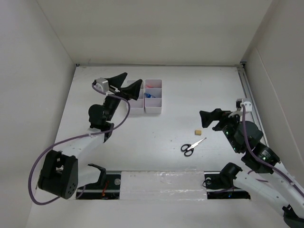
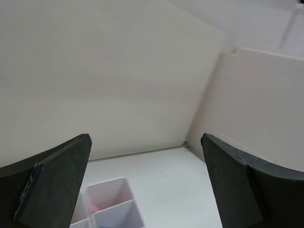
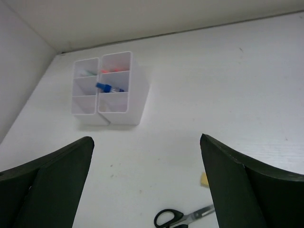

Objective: Sort the stationery into containers
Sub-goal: Place the pen in the storage box, then pick up the stationery from the center of the board.

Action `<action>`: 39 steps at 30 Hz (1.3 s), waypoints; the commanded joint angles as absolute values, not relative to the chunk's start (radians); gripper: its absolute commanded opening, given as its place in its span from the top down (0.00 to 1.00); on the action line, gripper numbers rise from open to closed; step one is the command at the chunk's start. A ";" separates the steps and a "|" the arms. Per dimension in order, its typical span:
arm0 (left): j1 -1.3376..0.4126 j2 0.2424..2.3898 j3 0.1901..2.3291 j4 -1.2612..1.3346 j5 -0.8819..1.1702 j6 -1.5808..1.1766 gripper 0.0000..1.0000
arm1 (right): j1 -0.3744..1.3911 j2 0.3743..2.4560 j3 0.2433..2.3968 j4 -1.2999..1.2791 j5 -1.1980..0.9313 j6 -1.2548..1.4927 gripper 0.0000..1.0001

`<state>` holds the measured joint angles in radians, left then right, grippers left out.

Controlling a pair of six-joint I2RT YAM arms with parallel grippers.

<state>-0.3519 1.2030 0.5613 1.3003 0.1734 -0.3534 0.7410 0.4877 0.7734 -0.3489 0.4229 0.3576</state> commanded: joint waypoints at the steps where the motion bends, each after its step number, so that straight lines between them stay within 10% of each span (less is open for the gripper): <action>1: -0.374 1.206 0.653 1.257 0.429 -0.488 0.00 | 0.747 0.465 0.834 -0.443 0.650 0.480 0.00; 13: -0.856 1.512 0.956 0.589 0.397 0.210 0.00 | 0.747 0.264 0.908 -0.558 0.718 0.525 0.00; 39: -0.997 2.085 1.457 0.275 0.385 0.518 0.05 | 0.747 0.235 0.966 -0.468 0.410 0.414 0.00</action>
